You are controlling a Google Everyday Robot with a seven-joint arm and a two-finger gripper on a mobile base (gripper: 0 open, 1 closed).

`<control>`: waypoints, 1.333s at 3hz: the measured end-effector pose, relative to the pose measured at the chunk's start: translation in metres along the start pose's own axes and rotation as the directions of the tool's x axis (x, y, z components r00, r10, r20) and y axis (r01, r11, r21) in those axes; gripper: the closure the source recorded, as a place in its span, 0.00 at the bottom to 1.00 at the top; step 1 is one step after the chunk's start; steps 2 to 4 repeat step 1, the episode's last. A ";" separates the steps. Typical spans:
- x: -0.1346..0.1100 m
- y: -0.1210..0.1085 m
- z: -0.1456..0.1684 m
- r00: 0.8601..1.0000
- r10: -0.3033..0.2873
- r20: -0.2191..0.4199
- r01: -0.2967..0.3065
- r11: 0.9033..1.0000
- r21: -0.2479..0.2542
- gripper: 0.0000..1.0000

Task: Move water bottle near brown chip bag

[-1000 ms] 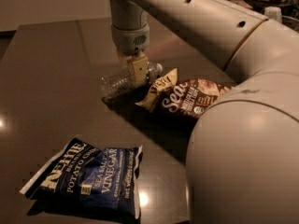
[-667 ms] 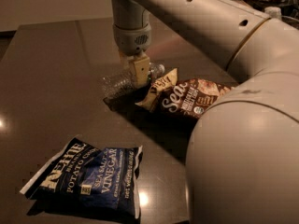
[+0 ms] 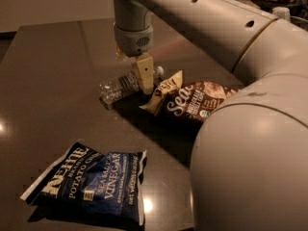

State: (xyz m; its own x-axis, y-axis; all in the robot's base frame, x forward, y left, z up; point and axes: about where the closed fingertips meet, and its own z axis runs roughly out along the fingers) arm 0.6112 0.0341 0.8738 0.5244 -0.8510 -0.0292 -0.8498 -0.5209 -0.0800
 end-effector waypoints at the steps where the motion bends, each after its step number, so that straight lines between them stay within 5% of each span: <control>1: 0.000 -0.001 0.000 1.000 0.000 0.000 0.000 1.000 0.002 0.00; 4: 0.000 -0.001 0.000 1.000 0.000 0.000 0.000 1.000 0.002 0.00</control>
Offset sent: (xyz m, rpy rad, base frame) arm 0.0000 0.0000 0.0000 0.0000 0.0000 0.0000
